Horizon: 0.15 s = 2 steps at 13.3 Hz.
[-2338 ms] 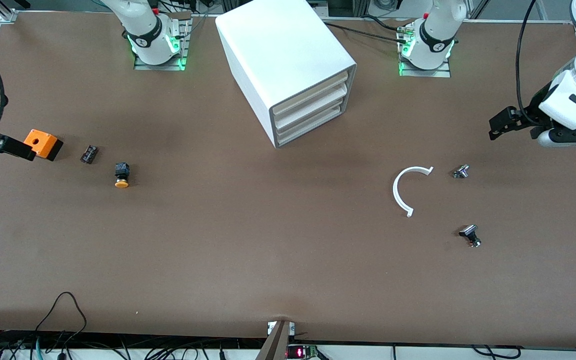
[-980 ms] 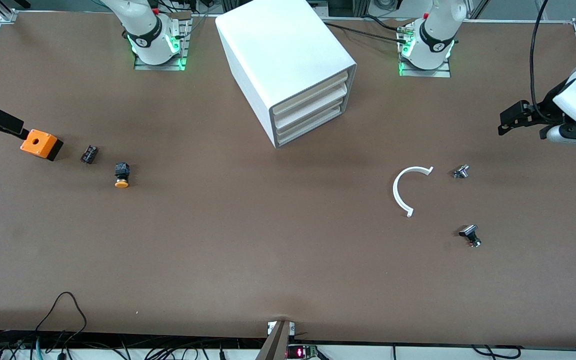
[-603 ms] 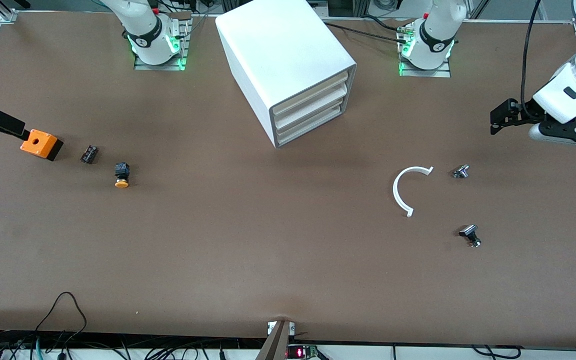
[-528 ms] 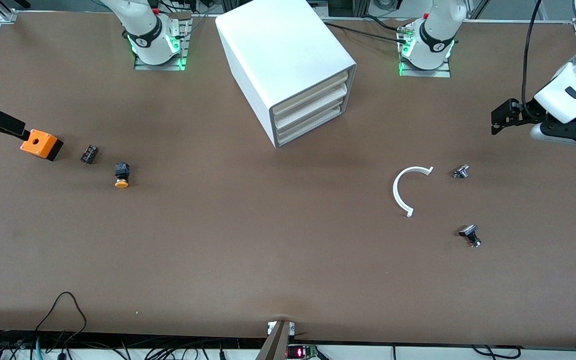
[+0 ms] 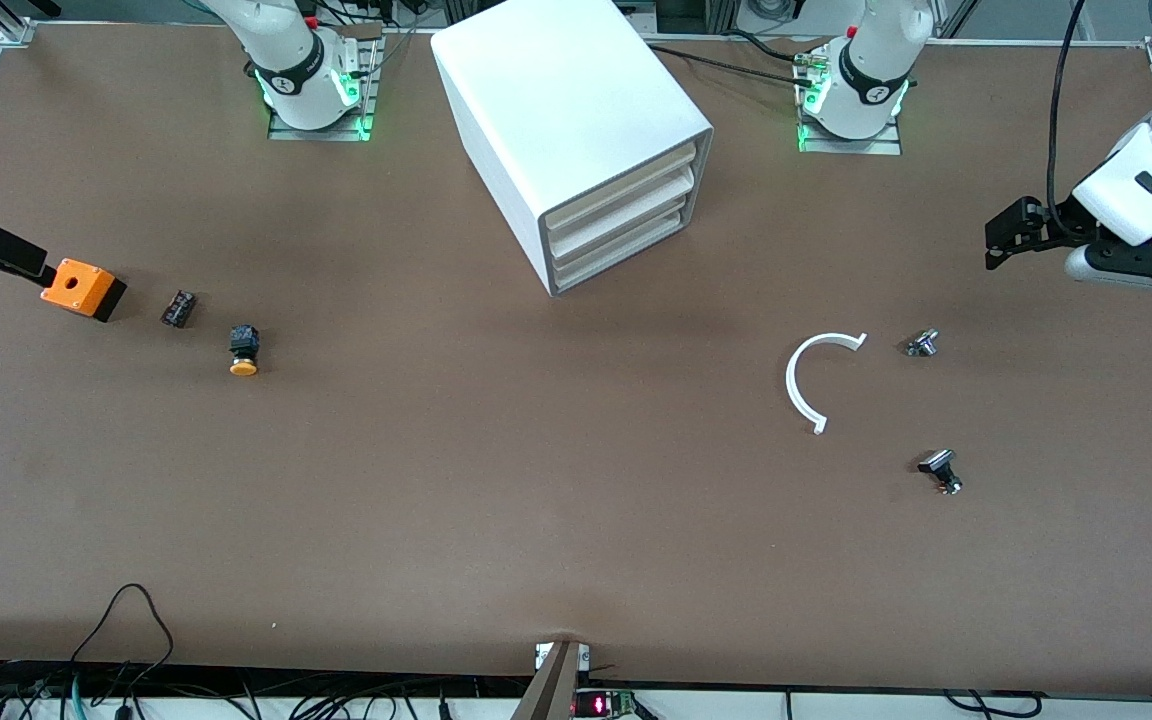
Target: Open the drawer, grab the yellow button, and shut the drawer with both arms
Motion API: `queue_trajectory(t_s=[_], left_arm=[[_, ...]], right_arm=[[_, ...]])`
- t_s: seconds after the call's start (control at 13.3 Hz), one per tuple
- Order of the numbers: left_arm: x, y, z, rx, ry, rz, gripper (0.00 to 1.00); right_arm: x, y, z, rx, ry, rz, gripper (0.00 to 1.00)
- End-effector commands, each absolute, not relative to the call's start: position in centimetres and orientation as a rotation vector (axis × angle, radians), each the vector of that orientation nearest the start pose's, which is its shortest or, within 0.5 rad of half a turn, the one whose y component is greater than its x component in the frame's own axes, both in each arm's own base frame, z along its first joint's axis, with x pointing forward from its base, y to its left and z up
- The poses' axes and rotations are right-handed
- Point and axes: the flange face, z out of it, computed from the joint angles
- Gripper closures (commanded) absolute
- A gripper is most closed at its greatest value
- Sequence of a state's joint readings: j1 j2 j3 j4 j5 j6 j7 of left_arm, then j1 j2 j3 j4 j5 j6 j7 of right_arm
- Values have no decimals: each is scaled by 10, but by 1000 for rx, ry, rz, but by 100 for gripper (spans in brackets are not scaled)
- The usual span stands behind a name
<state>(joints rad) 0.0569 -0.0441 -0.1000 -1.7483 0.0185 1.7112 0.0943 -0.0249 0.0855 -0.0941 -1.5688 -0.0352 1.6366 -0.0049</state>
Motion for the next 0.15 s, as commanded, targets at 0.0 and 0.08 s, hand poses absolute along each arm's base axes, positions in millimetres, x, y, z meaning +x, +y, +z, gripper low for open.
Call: queue_trajectory(t_s=[0.0, 0.08], left_arm=[[553, -22, 582, -3099, 230, -15, 0], [553, -22, 583, -3099, 232, -20, 0]], right_arm=[[576, -69, 581, -3163, 176, 5, 0], [575, -70, 576, -3163, 176, -12, 0]])
